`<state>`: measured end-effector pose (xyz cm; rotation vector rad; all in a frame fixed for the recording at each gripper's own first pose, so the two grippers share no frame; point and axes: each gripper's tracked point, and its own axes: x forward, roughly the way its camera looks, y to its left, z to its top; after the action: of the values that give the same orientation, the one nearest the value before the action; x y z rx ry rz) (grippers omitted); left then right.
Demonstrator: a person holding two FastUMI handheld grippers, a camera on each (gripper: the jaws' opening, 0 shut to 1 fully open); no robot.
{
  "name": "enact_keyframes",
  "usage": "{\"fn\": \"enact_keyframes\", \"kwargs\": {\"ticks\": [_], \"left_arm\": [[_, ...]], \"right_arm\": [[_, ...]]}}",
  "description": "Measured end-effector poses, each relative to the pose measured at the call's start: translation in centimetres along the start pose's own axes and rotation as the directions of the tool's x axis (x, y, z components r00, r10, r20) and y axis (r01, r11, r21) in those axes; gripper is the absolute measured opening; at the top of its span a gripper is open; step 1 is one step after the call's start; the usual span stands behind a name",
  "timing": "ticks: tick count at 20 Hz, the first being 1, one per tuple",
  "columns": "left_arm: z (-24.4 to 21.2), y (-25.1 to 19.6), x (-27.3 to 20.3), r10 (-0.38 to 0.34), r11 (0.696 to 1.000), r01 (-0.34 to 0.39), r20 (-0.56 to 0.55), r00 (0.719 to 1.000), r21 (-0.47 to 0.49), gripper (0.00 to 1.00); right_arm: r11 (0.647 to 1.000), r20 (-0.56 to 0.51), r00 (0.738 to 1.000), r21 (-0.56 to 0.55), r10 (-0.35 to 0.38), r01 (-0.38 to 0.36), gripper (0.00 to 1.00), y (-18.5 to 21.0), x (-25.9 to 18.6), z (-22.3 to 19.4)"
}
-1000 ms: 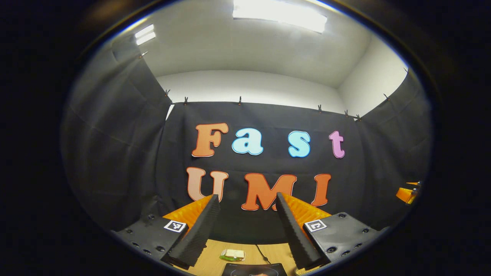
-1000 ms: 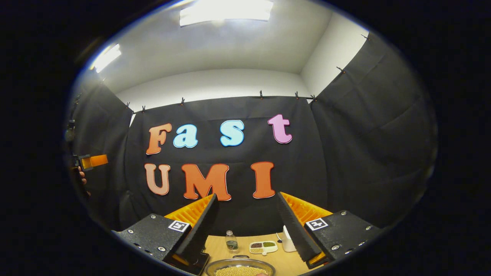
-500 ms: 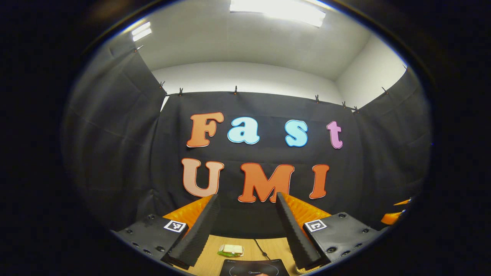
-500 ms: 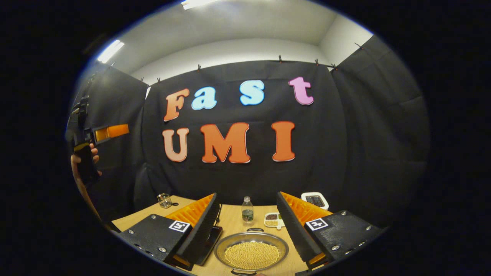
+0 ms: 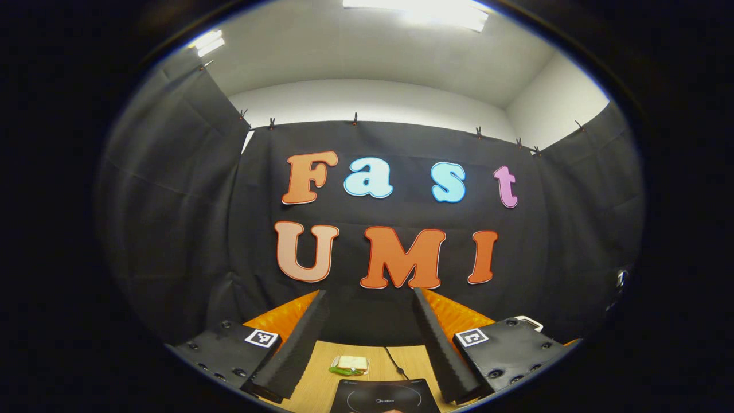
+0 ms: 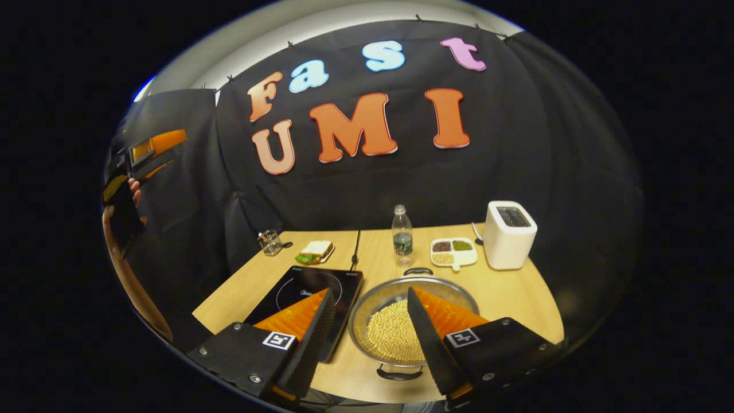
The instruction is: First push the handle of the pot to place it horizontally, then grasp the pot with both hands and set it on the induction cooktop.
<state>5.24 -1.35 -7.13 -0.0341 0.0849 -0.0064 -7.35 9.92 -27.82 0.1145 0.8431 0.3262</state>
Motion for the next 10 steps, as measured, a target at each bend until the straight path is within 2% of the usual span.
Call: {"fn": "enact_keyframes", "kwargs": {"ticks": [3,6,10], "left_arm": [[-0.2,0.4,-0.2,0.009,1.000,-0.009,-0.002,1.000,0.004,0.96],[-0.3,1.0,-0.4,0.021,1.000,-0.021,-0.003,1.000,0.008,0.96],[-0.5,1.8,-0.7,0.034,0.999,-0.034,-0.009,0.999,0.010,0.96]], "right_arm": [[0.997,-0.141,0.989,0.068,0.040,-0.031,0.72,0.6,1.6,-3.9],[0.993,-0.256,0.964,0.111,0.066,-0.039,0.67,1.1,2.6,-7.7],[0.991,-0.361,0.930,0.133,0.074,-0.027,0.53,1.4,3.3,-11.5]]}}
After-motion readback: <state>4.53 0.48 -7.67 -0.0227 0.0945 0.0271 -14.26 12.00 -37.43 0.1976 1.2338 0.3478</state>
